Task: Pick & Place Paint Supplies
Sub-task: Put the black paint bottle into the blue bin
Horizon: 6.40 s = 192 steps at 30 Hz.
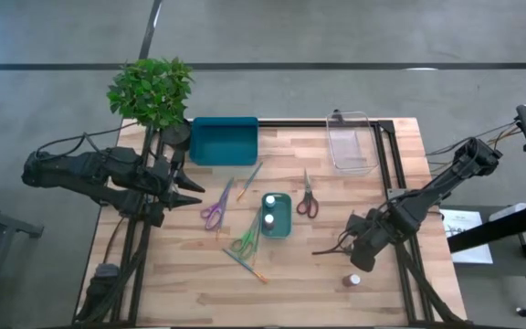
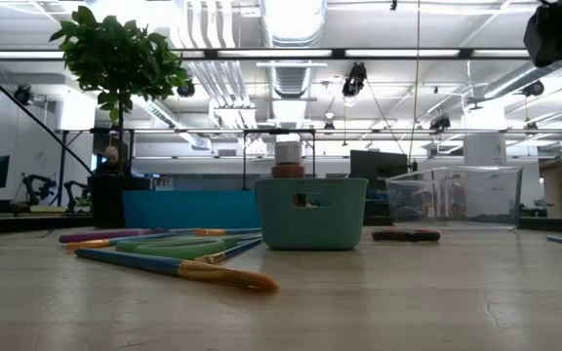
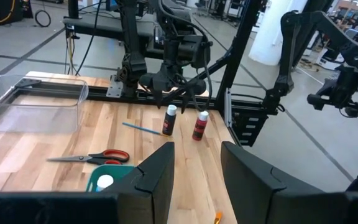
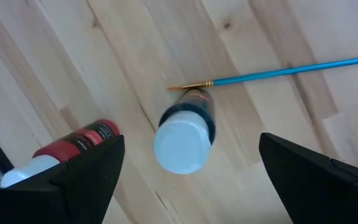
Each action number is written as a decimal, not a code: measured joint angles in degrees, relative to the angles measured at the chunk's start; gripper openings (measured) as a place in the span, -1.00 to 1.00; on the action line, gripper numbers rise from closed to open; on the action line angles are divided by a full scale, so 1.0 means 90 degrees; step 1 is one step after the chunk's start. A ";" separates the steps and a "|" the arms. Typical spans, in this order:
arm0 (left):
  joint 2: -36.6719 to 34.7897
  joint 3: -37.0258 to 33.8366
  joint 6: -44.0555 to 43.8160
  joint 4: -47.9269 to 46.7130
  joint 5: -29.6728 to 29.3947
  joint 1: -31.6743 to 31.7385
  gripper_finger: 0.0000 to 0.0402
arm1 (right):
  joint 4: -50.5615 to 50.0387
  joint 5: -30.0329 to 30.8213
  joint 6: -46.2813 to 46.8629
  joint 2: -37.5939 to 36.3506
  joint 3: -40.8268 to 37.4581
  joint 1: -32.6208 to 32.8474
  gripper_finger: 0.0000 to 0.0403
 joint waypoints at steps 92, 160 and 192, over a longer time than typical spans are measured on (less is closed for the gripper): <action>0.0000 -0.0012 -0.0046 -0.0189 -0.0029 0.0000 -0.30 | 0.0534 0.0190 0.0103 -0.0005 -0.0213 -0.0001 -0.46; 0.0000 -0.0012 -0.0336 -0.0333 -0.0147 0.0000 -0.30 | -0.2226 -0.0684 -0.6312 0.4565 0.6788 -0.4277 -0.45; 0.0000 -0.0012 -0.0340 -0.0415 -0.0121 0.0000 -0.30 | -0.0893 -0.0809 -0.6270 0.4350 0.5482 -0.4402 -0.45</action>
